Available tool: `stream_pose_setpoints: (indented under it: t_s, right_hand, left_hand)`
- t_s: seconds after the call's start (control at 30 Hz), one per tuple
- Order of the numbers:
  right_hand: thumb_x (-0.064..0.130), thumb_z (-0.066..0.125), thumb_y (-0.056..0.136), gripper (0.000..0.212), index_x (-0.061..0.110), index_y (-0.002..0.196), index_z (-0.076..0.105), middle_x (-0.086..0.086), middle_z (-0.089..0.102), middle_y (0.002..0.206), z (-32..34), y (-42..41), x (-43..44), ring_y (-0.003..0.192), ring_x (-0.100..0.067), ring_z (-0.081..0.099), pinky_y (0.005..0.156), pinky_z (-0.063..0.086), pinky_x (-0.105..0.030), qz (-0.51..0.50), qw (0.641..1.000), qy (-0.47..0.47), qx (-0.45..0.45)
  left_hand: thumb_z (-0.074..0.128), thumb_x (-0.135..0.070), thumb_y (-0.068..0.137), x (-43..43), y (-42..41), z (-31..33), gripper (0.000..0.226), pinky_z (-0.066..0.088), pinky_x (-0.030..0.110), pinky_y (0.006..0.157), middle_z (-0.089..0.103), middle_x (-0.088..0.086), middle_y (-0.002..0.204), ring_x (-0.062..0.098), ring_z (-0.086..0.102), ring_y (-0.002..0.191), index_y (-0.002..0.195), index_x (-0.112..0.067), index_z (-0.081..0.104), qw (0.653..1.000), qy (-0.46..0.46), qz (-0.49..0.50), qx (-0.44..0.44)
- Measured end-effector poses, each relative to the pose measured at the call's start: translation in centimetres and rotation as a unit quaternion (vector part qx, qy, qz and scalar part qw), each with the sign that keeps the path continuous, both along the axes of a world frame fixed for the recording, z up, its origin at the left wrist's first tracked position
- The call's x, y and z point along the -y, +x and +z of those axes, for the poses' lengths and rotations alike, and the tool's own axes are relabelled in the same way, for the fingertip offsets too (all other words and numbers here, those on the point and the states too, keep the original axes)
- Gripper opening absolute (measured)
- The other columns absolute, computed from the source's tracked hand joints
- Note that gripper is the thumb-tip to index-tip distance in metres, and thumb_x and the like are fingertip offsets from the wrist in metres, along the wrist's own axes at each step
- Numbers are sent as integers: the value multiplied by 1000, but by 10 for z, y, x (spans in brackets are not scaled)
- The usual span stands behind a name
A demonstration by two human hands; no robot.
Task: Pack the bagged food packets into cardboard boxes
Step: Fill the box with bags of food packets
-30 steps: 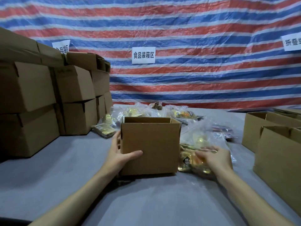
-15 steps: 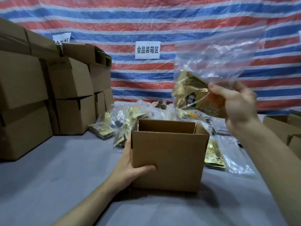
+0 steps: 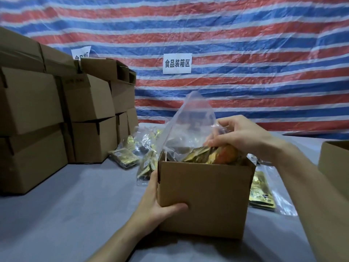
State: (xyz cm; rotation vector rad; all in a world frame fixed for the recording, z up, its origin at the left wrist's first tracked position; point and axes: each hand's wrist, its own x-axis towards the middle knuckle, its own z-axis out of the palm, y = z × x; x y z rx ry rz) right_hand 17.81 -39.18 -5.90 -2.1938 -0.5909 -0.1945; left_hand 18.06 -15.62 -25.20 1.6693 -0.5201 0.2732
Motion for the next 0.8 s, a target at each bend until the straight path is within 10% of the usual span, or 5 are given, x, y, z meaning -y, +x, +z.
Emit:
stream_pose_setpoints:
  t_s: [0.23, 0.53, 0.8]
  right_hand:
    - [30, 87, 72, 43, 2, 96, 65, -8, 75, 92, -1, 16, 4, 90, -24, 74, 81, 61, -34, 83, 994, -26, -71]
    - [36, 73, 90, 16, 43, 104, 76, 16, 77, 97, -13, 23, -8, 93, -6, 73, 78, 62, -26, 105, 967, -195, -122]
    - [32, 60, 100, 22, 19, 106, 76, -1, 78, 99, -11, 17, 9, 88, -23, 76, 79, 62, -38, 106, 992, 22, -62]
  left_hand:
    - [95, -53, 61, -2, 1, 0, 105, 54, 17, 90, 66, -16, 127, 6, 65, 117, 146, -37, 36, 1000, 12, -11, -19]
    - [95, -61, 51, -4, -1, 1, 120, 54, 15, 87, 69, -17, 124, 4, 66, 114, 150, -28, 35, 998, 7, -5, -60]
    - [94, -70, 43, -5, -9, 1, 126, 56, 16, 82, 71, -19, 117, 4, 68, 109, 148, -29, 36, 996, -4, 11, -86]
